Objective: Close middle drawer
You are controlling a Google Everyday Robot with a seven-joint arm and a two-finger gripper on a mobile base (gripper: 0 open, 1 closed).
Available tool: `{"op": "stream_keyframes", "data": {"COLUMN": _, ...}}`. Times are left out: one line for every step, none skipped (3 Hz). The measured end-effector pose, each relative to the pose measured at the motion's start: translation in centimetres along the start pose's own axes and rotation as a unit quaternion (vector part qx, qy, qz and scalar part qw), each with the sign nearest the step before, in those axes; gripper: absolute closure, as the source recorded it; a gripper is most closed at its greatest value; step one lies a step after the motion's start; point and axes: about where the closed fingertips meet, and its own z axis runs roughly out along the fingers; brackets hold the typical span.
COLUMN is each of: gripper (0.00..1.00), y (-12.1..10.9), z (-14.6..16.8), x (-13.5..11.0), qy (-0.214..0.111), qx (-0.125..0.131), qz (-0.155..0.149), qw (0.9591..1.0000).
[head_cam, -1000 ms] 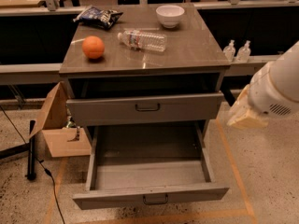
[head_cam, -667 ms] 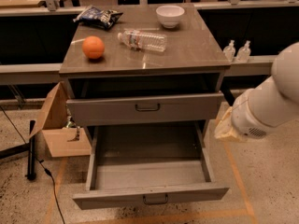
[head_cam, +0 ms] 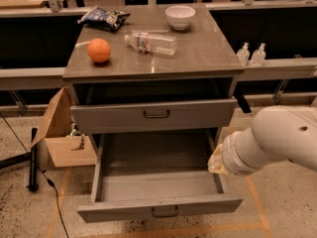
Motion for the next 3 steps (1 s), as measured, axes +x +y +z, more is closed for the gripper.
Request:
{"op": "stream_keyframes", "data": {"gripper": 1.0, "y": 0.0, "z": 0.0, "x": 0.0, "qy": 0.0, "qx": 0.0, "qz": 0.0, "qw": 1.0}}
{"op": "stream_keyframes", "data": {"gripper": 1.0, "y": 0.2, "z": 0.7, "x": 0.4, "qy": -0.011, "qx": 0.0, "qz": 0.01, "qw": 0.9999}}
{"op": "stream_keyframes", "data": {"gripper": 1.0, "y": 1.4, "z": 3.8, "x": 2.1, "qy": -0.009, "qx": 0.005, "qz": 0.021, "qw": 0.9997}}
